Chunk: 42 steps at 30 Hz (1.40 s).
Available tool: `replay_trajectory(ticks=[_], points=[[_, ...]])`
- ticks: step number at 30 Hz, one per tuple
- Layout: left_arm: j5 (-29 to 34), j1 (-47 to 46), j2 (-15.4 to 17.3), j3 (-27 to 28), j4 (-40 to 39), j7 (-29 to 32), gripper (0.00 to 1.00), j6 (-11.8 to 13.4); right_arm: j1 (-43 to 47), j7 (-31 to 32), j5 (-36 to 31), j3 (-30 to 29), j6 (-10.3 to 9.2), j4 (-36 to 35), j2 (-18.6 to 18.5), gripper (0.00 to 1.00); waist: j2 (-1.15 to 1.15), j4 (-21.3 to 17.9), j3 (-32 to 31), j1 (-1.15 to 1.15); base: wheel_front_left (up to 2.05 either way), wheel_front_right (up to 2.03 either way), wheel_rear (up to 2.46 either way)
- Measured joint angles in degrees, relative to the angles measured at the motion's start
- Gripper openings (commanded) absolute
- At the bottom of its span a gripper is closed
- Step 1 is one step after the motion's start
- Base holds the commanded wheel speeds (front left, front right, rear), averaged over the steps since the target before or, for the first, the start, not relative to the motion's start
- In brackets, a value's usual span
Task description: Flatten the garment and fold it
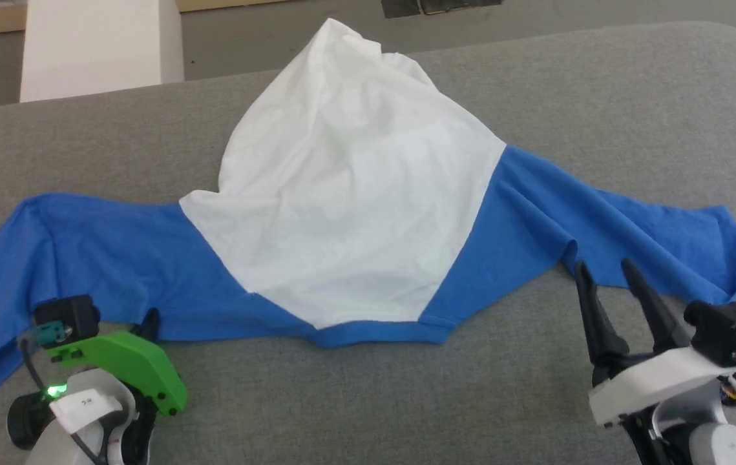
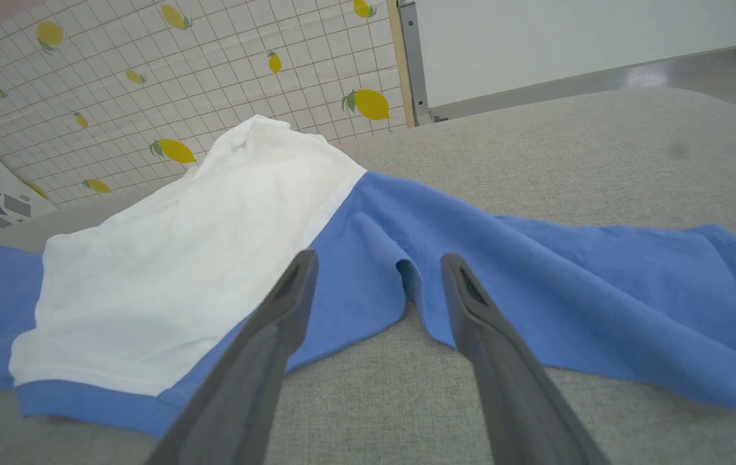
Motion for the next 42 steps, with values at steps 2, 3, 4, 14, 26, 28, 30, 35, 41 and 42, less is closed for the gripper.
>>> replay_trajectory(ticks=[2, 3, 4, 14, 26, 28, 30, 35, 41, 42], points=[[0.0, 0.8, 0.0, 0.7, 0.0, -1.6, 0.0, 0.0, 1.2, 3.7, 2.3, -0.9, -0.01, 1.1, 0.0, 1.0, 0.0, 0.6, -0.2, 0.0, 0.0, 0.0, 0.0], [0.0, 1.0, 0.0, 0.9, 0.0, -2.1, 0.0, 0.1, 1.5, 5.2, 2.9, -1.4, -0.01, 1.5, 0.0, 1.0, 0.0, 0.8, -0.3, 0.0, 0.0, 0.0, 0.0], [0.1, 1.1, 0.0, 1.1, 0.0, -2.8, 0.0, 0.1, 1.5, 6.9, 3.7, -1.8, -0.01, 2.1, 0.0, 1.0, 0.0, 1.1, -0.3, 0.0, 0.0, 0.0, 0.0], [1.0, 0.0, 0.0, 0.8, 1.0, -5.6, 0.0, 0.4, -4.0, 17.7, 7.7, -1.5, -0.01, 9.8, 0.0, 1.0, 0.0, 3.4, 0.8, 0.0, 0.0, 0.0, 0.0], [1.0, -3.5, -0.8, -1.1, 2.4, -6.1, 0.0, -1.4, -14.7, 17.3, 6.9, -0.4, -0.01, 18.9, -0.1, 0.0, 0.0, 6.1, 3.9, 0.0, 0.0, 0.0, 0.0], [1.0, -3.5, -0.9, -1.2, 2.7, -6.3, 0.0, -1.5, -14.6, 16.8, 6.6, -0.6, -0.01, 18.9, -0.1, 0.0, 0.0, 6.3, 3.7, 0.0, 0.0, 0.0, 0.0], [1.0, -3.5, -1.1, -1.4, 3.1, -6.6, 0.0, -1.5, -13.8, 15.9, 6.6, -0.8, -0.01, 18.2, 0.0, 0.0, 0.0, 6.3, 3.3, 0.0, 0.0, 0.0, 0.0], [1.0, -3.0, -1.1, -1.4, 3.3, -7.2, 0.0, -1.5, -9.2, 13.8, 6.7, -1.2, -0.01, 13.4, 0.1, 0.0, 0.0, 6.1, 1.4, 0.0, 0.0, 0.0, 0.0], [-0.6, -1.6, -1.0, -0.3, 0.1, -8.9, 0.0, -3.7, -3.4, 15.3, 6.4, -3.4, -0.01, 4.0, 0.1, 0.0, 0.0, 5.5, -1.8, 0.0, 0.0, 0.0, 0.0], [-1.3, -1.6, -1.0, 0.1, -0.9, -9.1, 0.0, -4.2, -2.9, 16.1, 6.1, -3.8, -0.01, 2.3, 0.1, 0.0, 0.0, 5.4, -2.3, 0.0, 0.0, 0.0, 0.0]])
